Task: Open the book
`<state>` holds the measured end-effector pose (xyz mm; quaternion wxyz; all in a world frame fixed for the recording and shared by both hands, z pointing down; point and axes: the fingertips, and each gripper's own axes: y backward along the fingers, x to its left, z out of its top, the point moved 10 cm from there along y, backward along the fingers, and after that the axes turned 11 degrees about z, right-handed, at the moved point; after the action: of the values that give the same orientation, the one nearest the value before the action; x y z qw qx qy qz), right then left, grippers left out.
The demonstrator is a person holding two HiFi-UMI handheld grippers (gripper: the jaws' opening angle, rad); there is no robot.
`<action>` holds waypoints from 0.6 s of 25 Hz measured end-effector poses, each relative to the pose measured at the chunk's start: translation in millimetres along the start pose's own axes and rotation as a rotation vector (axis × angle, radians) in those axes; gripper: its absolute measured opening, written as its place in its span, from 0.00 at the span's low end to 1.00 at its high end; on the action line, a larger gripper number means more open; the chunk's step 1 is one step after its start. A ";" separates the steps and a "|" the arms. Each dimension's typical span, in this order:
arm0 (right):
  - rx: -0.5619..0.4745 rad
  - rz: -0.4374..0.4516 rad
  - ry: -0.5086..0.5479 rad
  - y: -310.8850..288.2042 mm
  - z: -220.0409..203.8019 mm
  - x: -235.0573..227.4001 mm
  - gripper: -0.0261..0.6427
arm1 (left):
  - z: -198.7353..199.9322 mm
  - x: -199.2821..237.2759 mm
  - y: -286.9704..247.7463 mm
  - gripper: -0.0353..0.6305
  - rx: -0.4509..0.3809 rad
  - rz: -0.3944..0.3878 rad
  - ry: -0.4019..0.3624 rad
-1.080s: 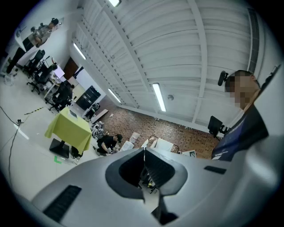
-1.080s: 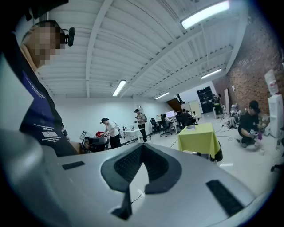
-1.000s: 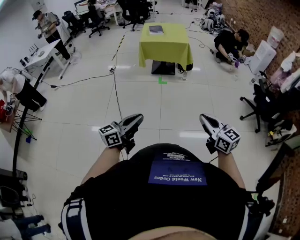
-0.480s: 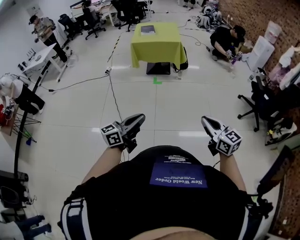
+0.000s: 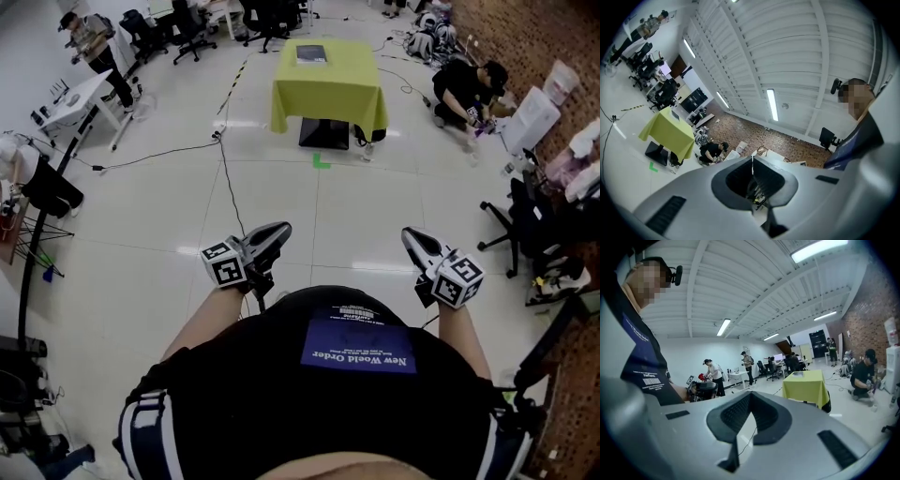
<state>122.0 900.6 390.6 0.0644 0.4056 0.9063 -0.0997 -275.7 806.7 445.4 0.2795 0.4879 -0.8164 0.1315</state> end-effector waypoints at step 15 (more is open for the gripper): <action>0.005 -0.058 -0.010 -201.1 62.3 -56.1 0.02 | 142.4 176.4 -27.4 0.06 0.060 -0.111 -0.068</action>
<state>11.0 714.6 367.0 0.0649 0.3786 0.9172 -0.1058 -363.4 596.4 431.7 0.2436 0.5445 -0.7931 0.1233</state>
